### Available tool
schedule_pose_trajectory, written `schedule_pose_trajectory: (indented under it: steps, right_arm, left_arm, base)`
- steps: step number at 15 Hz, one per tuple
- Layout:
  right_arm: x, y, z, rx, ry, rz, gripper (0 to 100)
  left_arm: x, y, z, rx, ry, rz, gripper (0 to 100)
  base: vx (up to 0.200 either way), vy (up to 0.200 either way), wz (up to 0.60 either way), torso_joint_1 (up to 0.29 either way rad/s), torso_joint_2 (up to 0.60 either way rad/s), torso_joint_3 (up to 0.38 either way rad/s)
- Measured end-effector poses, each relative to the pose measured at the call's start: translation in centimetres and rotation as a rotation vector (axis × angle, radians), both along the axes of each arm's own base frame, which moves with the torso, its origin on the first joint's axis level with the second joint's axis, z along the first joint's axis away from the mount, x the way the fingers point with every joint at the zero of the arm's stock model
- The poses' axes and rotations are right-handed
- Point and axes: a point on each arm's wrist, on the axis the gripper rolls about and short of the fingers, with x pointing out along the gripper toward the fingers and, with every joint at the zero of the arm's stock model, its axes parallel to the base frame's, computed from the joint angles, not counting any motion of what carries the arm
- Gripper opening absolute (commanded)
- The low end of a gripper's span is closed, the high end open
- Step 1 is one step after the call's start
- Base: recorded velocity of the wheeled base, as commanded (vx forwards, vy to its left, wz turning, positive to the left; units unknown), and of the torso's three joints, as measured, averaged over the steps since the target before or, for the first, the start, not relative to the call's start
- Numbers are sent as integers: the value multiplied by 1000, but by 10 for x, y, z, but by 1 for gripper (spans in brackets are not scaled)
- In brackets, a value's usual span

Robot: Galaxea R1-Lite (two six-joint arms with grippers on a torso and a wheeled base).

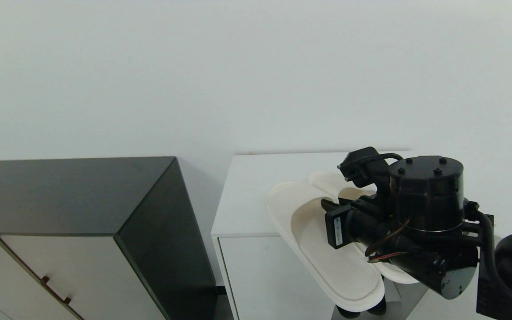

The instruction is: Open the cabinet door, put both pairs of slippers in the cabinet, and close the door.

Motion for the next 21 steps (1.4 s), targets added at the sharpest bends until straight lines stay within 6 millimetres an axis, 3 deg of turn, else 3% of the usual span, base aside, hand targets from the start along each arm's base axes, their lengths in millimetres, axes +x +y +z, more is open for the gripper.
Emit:
schedule_pose_trajectory:
  steps: [15, 21]
  right_arm:
    - [2, 1, -4, -12, 7, -4, 0]
    - [1, 0, -8, -23, 16, -6, 0]
  left_arm:
    - [0, 0, 0, -5, 0, 7, 0]
    - [0, 0, 0, -5, 0, 6, 0]
  base:
    - [-187, 0, 0, 2, 2, 3]
    - [0, 0, 0, 0, 0, 0]
